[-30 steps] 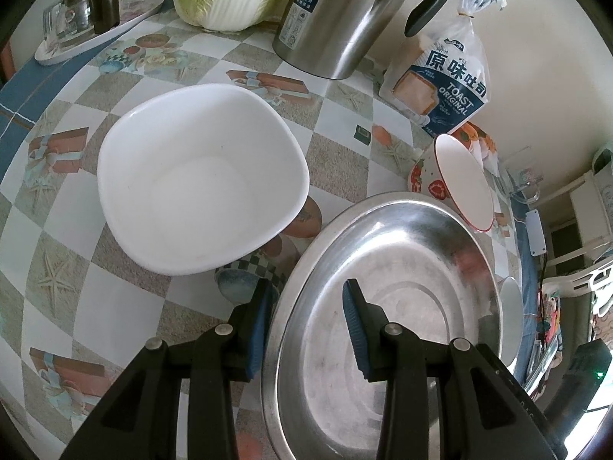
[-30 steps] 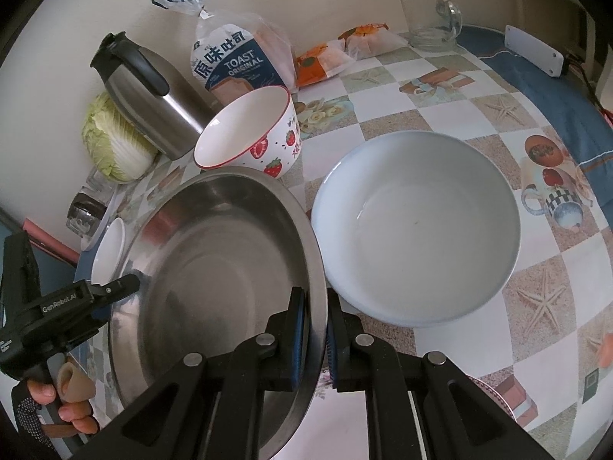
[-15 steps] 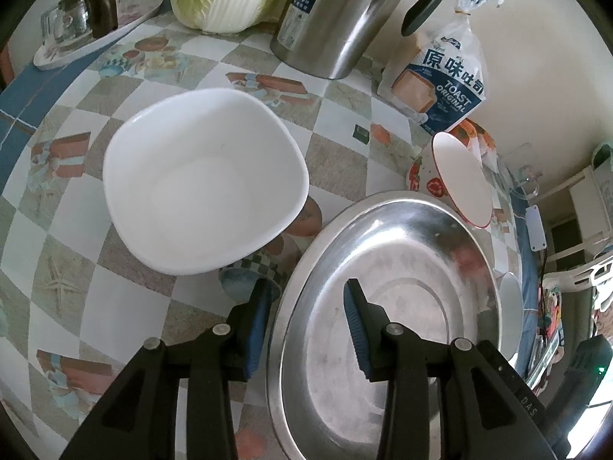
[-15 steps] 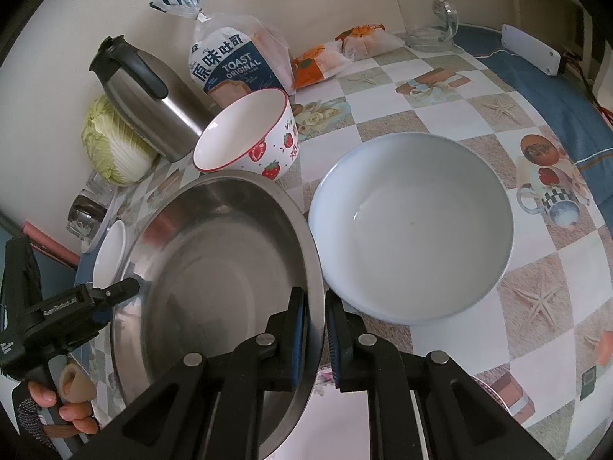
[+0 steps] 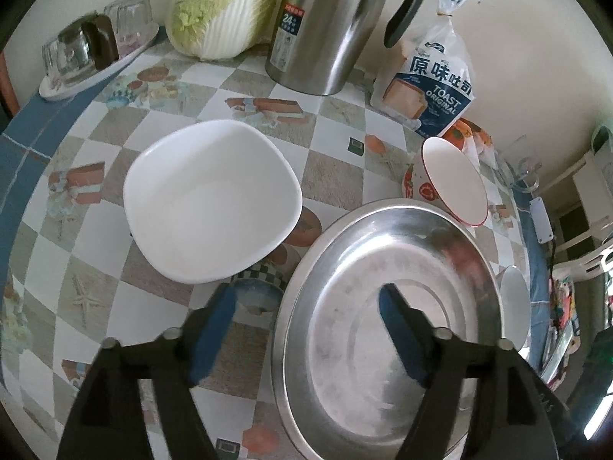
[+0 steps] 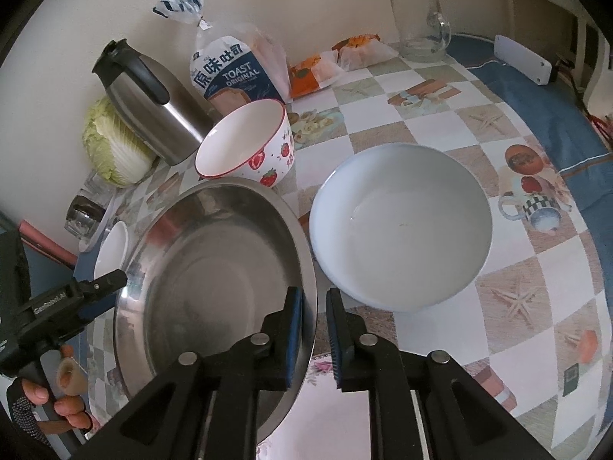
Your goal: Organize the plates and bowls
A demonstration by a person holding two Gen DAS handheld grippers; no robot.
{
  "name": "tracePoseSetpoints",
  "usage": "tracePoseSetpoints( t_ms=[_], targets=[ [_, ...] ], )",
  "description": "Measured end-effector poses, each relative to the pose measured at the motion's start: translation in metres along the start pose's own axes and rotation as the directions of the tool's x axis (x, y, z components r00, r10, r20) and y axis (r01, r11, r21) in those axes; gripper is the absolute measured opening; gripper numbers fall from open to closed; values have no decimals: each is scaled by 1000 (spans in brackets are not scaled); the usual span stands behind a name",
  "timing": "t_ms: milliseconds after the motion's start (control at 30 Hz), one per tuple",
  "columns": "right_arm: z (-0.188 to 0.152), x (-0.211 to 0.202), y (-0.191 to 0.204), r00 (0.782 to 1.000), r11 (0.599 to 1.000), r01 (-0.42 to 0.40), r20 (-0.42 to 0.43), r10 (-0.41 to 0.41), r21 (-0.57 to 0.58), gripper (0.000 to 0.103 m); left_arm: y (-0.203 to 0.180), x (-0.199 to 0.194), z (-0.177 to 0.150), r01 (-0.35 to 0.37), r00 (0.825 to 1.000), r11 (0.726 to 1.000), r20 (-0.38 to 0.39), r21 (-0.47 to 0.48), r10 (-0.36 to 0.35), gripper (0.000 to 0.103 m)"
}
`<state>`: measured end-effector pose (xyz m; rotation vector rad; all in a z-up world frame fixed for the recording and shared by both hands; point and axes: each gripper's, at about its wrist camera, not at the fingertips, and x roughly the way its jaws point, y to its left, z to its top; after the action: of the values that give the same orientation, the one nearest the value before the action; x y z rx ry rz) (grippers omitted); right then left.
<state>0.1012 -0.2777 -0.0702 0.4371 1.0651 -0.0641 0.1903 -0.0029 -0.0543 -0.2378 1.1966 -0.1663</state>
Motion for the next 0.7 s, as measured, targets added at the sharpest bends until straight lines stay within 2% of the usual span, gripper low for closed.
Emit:
tracePoseSetpoints(
  t_ms=[100,233,267,333,700],
  targets=[
    [0,-3,2,1000,1000,2,4,-2,-11,29,-3,-3,-1,-16,1000,1000,14,19,16,79],
    [0,-9,5,1000,1000,19,12,-19,-24,51,-5,-4,-3,-17,1000,999,17,37,17,80],
    [1,-11,5,999,999,29,15,-28,-23,52,-5,-3,-3,-21,1000,999,17,40,20,80],
    [1,-13,4,999,999,36,18,-36,-18,56,-6,-3,-4,-19,1000,999,17,43,19,90],
    [-1,-19,12,999,998,27,38,-25,-50,86,-9,-12,-7,-48,998,996,54,69,44,91]
  ],
)
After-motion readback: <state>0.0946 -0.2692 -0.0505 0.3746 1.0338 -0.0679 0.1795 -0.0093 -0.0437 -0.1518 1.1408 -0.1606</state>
